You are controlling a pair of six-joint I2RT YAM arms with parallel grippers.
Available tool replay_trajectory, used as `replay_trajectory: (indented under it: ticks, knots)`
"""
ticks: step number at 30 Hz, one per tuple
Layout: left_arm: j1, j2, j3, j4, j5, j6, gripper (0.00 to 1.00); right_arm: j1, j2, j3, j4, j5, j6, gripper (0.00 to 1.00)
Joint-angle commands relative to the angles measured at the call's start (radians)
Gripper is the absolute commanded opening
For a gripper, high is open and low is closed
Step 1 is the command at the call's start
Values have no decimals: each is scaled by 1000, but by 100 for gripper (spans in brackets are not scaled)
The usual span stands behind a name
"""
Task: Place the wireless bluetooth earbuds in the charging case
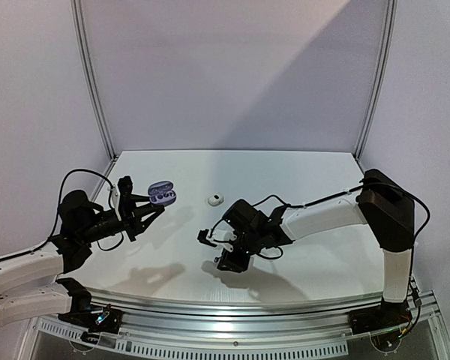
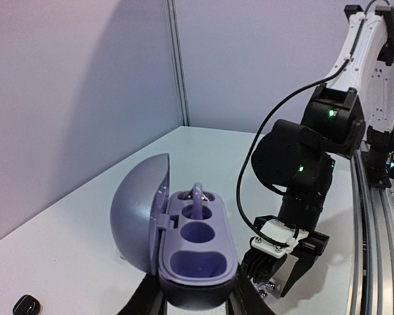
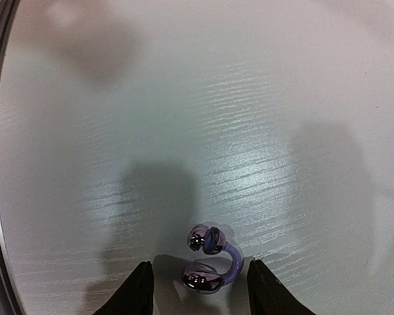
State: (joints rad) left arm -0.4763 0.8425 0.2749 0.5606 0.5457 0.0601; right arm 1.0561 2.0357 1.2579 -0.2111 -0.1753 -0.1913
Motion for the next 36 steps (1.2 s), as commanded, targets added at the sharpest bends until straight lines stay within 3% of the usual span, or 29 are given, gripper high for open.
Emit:
replay_trajectory:
  ticks: [1, 6, 10, 14, 18, 23, 30, 36]
  knots:
    - [7, -3, -14, 1, -4, 12, 0, -18, -37, 28, -33, -57, 75, 50]
    - [6, -3, -16, 8, -7, 8, 0, -19, -150, 25, -39, -30, 176, 51]
    - [7, -2, -16, 12, -15, -1, 0, -23, -193, 63, -67, 64, 442, 51]
    - [6, -3, -11, -3, -30, -9, 0, -33, -111, 249, -385, 208, 874, 45]
    - [7, -6, -13, -3, -34, -19, 0, 2, -13, 367, -567, 232, 1078, 46]
    - [6, -13, -15, 2, -42, -17, 0, 16, 35, 398, -605, 246, 1179, 49]
    - [7, -26, -19, -7, -46, -13, 0, 26, 143, 501, -665, 195, 1197, 47]
    - [7, -21, -20, 0, -44, -13, 0, 38, 173, 492, -648, 151, 1218, 37]
